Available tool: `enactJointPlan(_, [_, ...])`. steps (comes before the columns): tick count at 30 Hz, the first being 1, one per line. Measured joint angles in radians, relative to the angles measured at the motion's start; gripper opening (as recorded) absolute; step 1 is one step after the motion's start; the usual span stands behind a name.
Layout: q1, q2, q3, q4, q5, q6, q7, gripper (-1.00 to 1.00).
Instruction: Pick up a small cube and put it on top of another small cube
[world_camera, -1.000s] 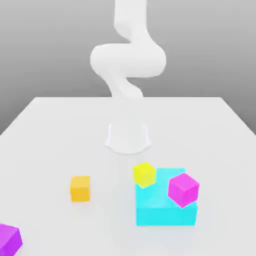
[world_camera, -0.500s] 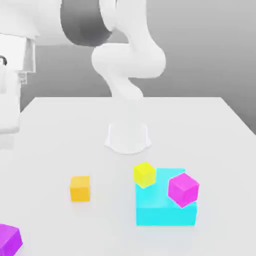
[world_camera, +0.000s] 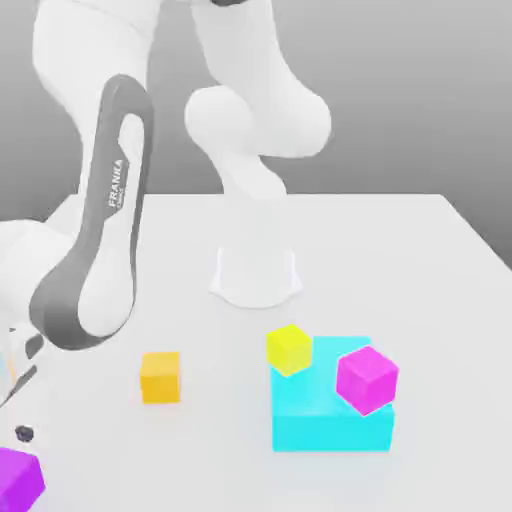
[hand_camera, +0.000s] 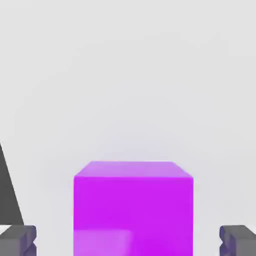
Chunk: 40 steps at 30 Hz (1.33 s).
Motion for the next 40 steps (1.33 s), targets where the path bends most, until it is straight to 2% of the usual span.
enactJointPlan(5, [-0.003,0.012,0.003,0.002,0.003,0.012,-0.002,-1.0])
enactJointPlan(10, [0.024,-0.123,-0.028,-0.028,-0.036,-0.093,0.025,-1.0])
enactJointPlan(18, [0.15,-0.402,0.163,-0.202,0.014,-0.183,-0.134,-1.0])
enactJointPlan(22, [0.284,-0.542,0.242,-0.295,0.02,-0.22,-0.205,-1.0])
enactJointPlan(30, [0.462,-0.792,0.366,-0.484,-0.055,-0.283,-0.283,-1.0])
enactJointPlan(32, [0.482,-0.804,0.397,-0.52,-0.082,-0.265,-0.284,-1.0])
enactJointPlan(36, [0.476,-0.7,0.418,-0.556,-0.122,-0.128,-0.261,-1.0])
enactJointPlan(37, [0.476,-0.676,0.42,-0.562,-0.128,-0.097,-0.256,1.0])
enactJointPlan(40, [0.476,-0.676,0.42,-0.562,-0.128,-0.097,-0.256,1.0])
